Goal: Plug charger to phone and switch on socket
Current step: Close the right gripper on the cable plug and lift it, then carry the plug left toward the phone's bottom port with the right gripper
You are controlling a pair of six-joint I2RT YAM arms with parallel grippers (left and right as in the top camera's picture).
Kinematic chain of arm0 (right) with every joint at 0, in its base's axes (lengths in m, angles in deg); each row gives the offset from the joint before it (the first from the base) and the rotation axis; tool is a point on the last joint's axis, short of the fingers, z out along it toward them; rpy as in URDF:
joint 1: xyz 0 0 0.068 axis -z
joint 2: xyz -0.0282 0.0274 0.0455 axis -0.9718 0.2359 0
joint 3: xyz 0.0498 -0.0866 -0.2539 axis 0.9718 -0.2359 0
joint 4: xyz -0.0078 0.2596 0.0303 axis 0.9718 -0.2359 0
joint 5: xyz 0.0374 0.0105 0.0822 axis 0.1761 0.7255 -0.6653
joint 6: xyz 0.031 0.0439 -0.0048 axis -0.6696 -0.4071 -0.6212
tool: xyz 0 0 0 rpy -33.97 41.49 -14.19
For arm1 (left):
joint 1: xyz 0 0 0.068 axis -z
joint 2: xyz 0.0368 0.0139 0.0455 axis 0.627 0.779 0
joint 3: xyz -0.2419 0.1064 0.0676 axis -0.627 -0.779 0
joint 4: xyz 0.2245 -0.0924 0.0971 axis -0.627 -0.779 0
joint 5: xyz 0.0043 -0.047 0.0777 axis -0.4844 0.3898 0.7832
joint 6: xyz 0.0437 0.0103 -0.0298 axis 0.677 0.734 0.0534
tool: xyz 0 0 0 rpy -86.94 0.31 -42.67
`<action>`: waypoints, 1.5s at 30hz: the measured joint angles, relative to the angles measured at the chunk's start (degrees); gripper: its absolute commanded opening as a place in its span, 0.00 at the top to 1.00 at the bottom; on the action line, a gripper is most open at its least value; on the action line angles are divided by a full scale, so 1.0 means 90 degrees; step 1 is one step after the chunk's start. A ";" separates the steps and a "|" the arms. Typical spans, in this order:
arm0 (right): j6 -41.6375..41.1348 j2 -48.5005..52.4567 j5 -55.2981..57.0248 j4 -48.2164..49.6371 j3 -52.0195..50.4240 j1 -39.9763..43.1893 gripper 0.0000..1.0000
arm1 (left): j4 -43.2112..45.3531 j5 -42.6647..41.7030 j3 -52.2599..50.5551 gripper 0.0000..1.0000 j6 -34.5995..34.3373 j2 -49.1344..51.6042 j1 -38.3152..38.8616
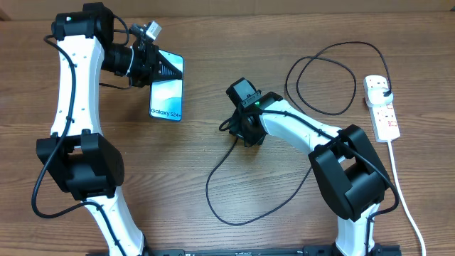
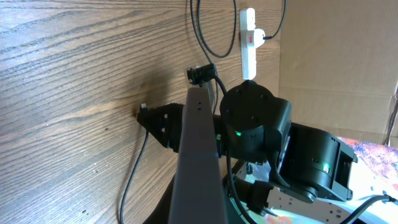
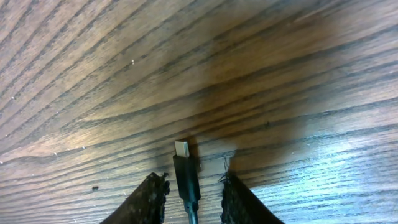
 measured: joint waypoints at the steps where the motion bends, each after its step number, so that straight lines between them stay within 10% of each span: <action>1: -0.0007 0.0000 -0.0002 0.0010 0.0000 0.0000 0.70 | 0.0000 0.0000 0.0000 0.96 0.0002 0.0000 0.0000; 31: -0.0068 0.0112 -0.0896 0.0165 0.0000 0.0153 0.96 | -0.0005 0.0000 0.0000 0.96 -0.0002 0.0000 0.0000; 45: 0.1450 0.0301 -0.5365 0.2997 -0.0068 0.0991 0.96 | 0.0090 -0.0425 0.0000 0.96 -0.0007 0.0000 0.0000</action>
